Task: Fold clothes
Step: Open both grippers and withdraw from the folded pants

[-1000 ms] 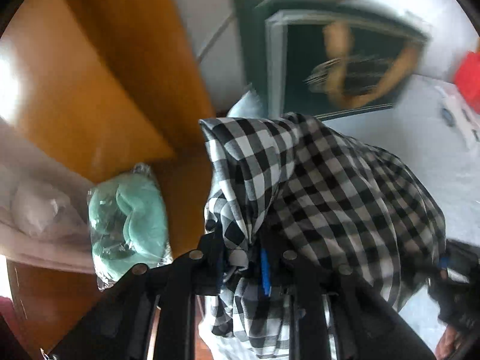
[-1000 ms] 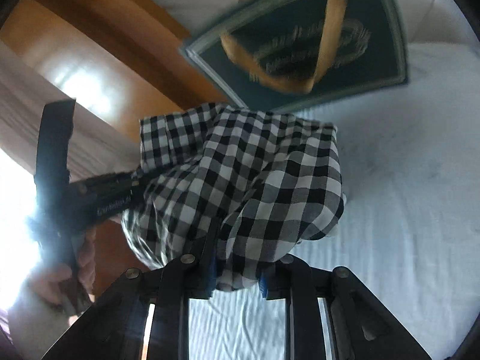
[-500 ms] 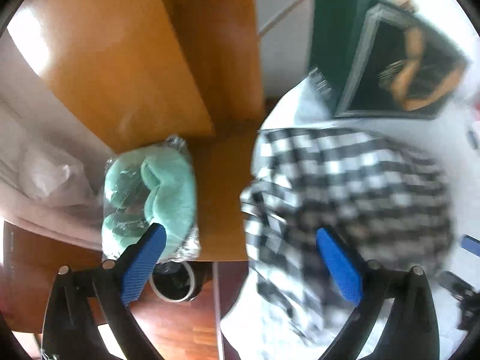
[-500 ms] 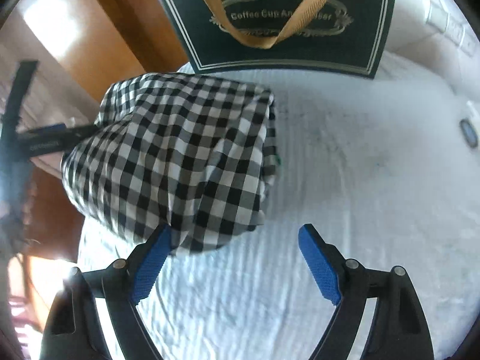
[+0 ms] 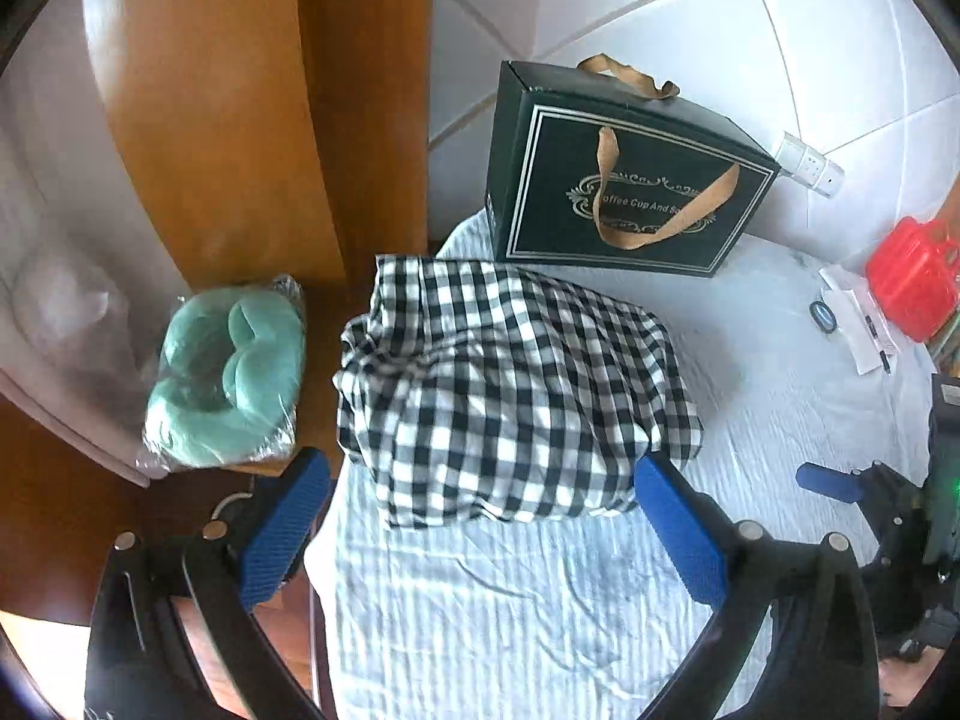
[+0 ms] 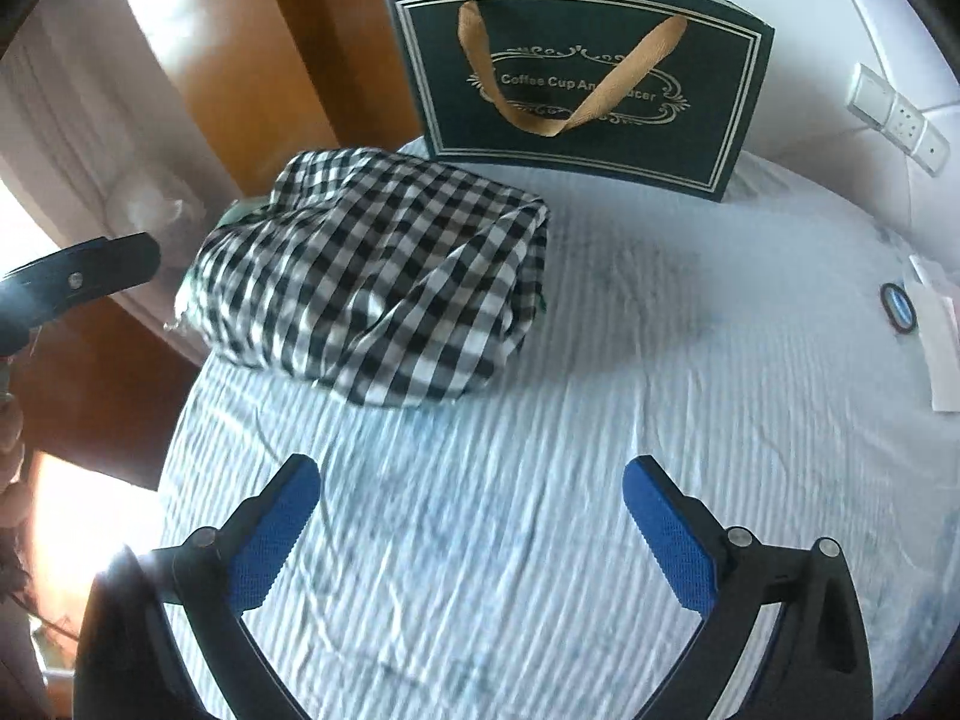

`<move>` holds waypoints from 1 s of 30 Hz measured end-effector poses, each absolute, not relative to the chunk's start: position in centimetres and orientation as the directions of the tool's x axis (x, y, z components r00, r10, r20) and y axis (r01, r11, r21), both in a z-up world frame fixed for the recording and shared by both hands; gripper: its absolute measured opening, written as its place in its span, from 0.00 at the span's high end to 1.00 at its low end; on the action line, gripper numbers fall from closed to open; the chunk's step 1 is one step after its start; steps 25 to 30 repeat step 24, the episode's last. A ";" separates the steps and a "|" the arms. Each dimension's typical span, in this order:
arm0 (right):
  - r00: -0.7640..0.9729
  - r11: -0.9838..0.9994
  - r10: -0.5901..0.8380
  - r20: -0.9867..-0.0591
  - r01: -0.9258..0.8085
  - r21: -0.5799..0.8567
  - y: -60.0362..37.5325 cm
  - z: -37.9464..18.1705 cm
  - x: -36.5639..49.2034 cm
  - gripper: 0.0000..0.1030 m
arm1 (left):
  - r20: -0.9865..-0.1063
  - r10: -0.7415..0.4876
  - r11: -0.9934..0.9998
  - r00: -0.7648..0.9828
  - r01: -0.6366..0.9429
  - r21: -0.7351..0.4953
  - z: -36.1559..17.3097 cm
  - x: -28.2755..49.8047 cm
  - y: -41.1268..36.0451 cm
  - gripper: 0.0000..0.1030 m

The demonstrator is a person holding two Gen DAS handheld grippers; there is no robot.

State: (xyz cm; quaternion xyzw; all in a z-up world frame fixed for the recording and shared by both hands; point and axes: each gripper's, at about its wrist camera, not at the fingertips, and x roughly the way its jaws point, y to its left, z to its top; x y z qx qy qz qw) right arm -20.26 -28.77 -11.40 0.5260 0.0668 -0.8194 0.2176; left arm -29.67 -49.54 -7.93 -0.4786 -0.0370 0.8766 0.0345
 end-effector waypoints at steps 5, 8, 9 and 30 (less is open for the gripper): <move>-0.373 -0.892 -0.283 -0.884 0.440 0.100 -29.0 -10.6 -19.4 0.01 | -0.854 0.020 -0.998 -0.520 0.036 -0.045 -8.7 -28.9 -48.9 0.00; -0.382 -0.895 -0.290 -0.878 0.434 0.107 -28.9 -10.3 -19.6 0.01 | -0.859 0.024 -0.998 -0.511 0.037 -0.050 -8.9 -28.7 -48.7 0.00; -0.383 -0.896 -0.289 -0.877 0.431 0.107 -29.0 -10.2 -19.6 0.01 | -0.859 0.028 -0.998 -0.512 0.038 -0.055 -8.9 -28.7 -48.7 0.00; -0.414 -0.911 -0.276 -0.867 0.400 0.099 -29.1 -9.1 -19.6 0.01 | -0.854 0.033 -0.997 -0.520 0.038 -0.062 -8.6 -29.1 -48.7 0.00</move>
